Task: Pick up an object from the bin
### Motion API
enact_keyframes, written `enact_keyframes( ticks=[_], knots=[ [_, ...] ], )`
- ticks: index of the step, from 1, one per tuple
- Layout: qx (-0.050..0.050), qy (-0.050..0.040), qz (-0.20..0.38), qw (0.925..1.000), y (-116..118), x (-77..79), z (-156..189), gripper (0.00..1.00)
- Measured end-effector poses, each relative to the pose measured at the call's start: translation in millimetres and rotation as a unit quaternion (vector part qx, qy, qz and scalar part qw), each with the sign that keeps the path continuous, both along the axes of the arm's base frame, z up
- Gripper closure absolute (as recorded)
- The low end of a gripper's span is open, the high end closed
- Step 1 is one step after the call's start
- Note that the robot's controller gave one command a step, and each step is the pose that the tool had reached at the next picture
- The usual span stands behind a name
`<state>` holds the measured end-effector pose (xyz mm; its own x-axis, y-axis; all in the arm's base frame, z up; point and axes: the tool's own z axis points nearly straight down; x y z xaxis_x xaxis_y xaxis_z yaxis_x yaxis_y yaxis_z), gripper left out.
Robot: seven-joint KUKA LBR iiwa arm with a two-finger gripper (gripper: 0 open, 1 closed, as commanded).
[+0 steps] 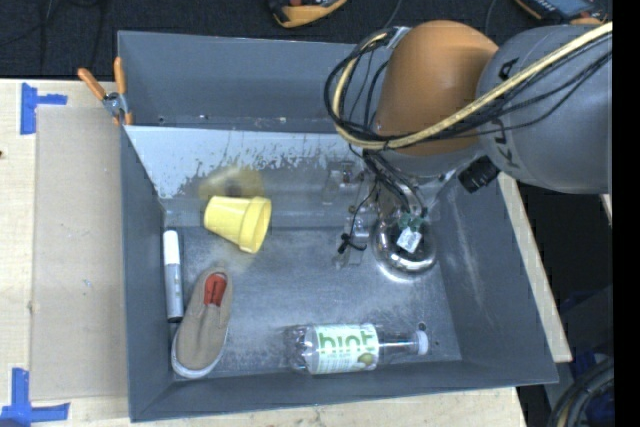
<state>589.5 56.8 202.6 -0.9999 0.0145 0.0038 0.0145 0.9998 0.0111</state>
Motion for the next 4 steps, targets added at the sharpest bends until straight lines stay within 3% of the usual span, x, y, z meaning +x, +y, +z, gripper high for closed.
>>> enact_keyframes(
  ticks=[1,2,3,4],
  knots=[
    [0.001,0.0034,0.006,1.0000,50.0,22.6,-78.1,0.00],
    [0.001,0.0040,0.057,0.9984,40.8,25.7,-97.8,0.00],
    [0.003,0.0025,0.126,0.9920,97.9,28.2,-113.2,0.00],
    [0.004,0.0007,0.076,0.9971,182.7,31.5,-80.1,0.00]
  ],
)
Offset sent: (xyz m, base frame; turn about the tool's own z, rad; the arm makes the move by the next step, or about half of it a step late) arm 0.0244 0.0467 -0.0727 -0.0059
